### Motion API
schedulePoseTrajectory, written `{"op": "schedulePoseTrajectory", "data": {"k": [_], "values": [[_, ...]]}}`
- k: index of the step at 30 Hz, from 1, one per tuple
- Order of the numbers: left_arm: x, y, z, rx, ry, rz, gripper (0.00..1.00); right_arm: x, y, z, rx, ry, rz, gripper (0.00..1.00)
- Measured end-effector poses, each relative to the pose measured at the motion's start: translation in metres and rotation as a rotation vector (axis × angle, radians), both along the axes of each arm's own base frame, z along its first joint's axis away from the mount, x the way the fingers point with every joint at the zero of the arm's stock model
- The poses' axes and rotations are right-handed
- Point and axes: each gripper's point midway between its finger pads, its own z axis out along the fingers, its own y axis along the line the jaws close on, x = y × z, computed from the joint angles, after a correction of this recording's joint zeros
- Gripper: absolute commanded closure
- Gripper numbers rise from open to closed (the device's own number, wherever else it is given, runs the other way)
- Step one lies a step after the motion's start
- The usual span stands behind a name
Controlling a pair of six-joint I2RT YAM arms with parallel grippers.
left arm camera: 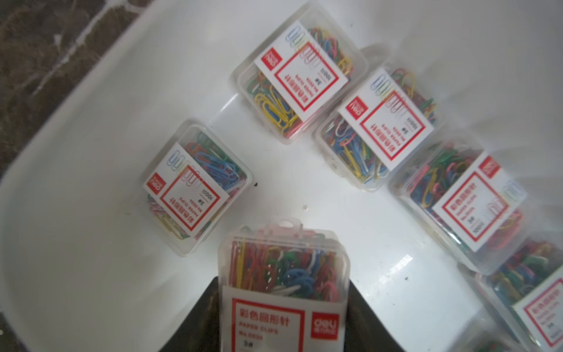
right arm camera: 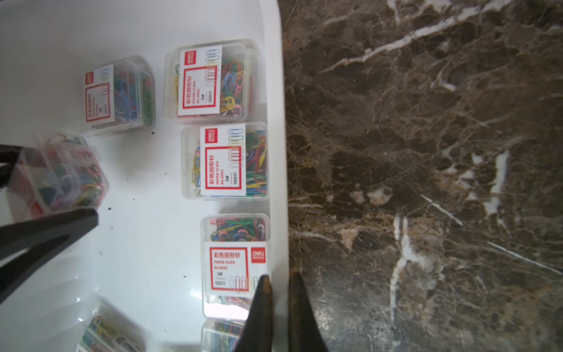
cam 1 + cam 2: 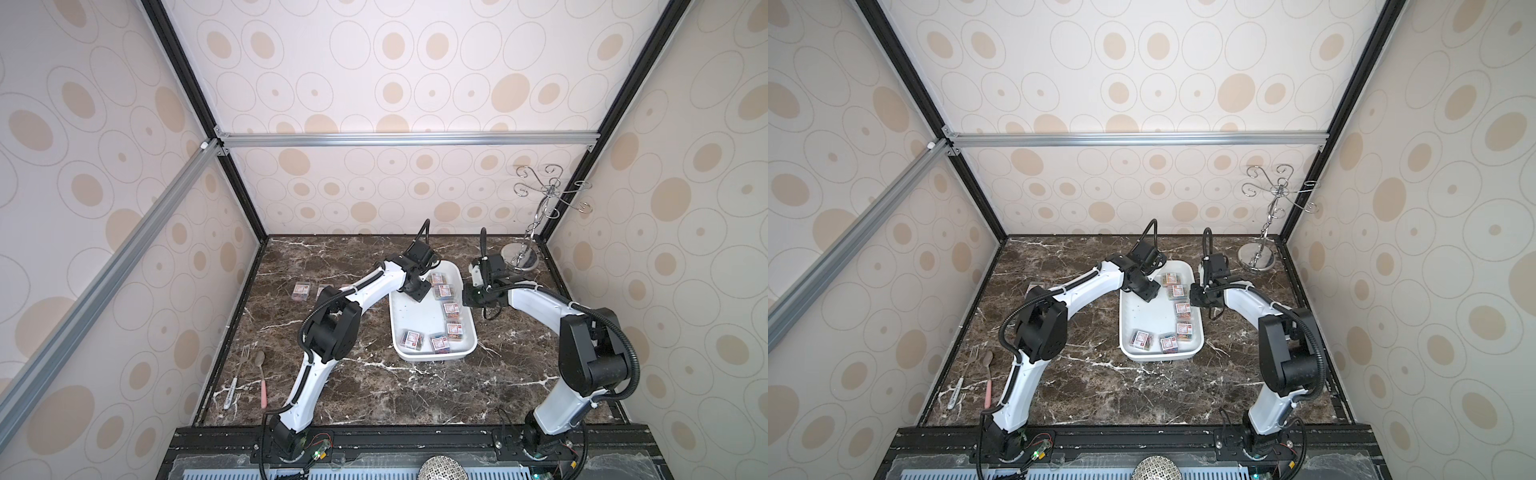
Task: Take the paper clips out of the storage box
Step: Pick up the boxed paper clips from the storage box.
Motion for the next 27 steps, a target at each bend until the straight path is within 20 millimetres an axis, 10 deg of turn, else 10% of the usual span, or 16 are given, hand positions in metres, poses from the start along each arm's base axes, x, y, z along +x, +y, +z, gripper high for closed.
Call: {"op": "schedulePoseTrajectory", "data": {"k": [15,27], "values": [[0.019,0.002,0.049,-0.040,-0.078,0.027,0.48,0.000,0.000,-0.001,0.001,-0.003,0.000,0.92],[0.022,0.058,0.053,0.002,-0.070,0.118,0.48,0.000,-0.001,-0.001,0.004,-0.007,-0.002,0.93]]}}
